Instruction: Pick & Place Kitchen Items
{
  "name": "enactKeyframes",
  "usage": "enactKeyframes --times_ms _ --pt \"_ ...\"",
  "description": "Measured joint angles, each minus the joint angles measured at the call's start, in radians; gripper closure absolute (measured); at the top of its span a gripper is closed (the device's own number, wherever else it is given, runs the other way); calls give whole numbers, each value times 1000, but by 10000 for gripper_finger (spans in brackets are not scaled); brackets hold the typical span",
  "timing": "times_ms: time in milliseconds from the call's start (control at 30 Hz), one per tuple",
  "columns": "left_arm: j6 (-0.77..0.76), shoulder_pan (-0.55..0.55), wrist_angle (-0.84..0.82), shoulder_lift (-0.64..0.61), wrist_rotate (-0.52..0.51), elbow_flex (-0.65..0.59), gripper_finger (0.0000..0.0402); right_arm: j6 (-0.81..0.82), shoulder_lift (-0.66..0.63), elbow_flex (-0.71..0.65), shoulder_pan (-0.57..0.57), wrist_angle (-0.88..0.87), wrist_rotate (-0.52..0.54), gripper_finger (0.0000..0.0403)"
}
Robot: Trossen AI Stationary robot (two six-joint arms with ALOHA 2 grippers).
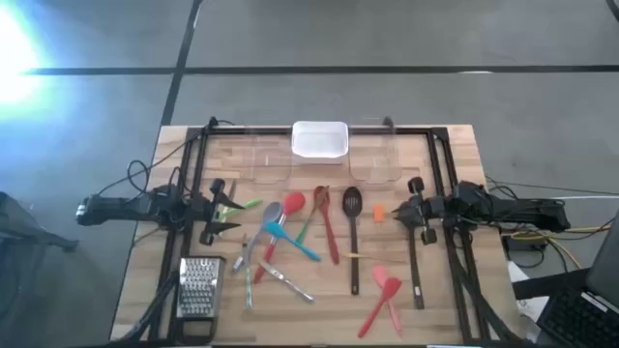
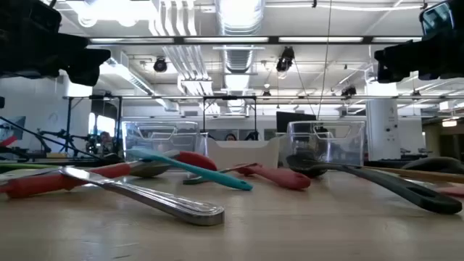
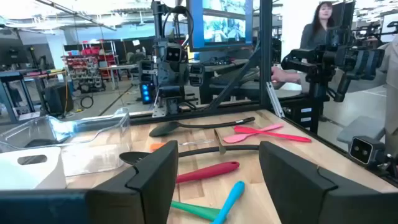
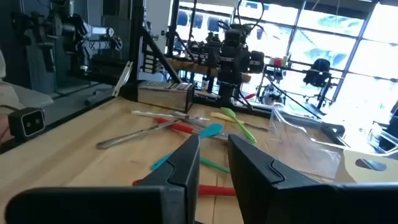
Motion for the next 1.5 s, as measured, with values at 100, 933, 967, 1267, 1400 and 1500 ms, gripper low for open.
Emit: enactKeyframes --times_ms 100,933,967,1267,1400,1500 --pt "0 0 0 0 0 0 172 0 0 0 0 0 0 332" --pt "0 0 0 0 0 0 172 0 0 0 0 0 0 318" --pt "0 0 0 0 0 0 172 0 0 0 0 0 0 319" --pt "0 0 0 0 0 0 172 0 0 0 0 0 0 334" --pt "0 0 0 0 0 0 172 0 0 0 0 0 0 333" --pt "0 0 0 0 0 0 172 -11 0 0 0 5 0 328"
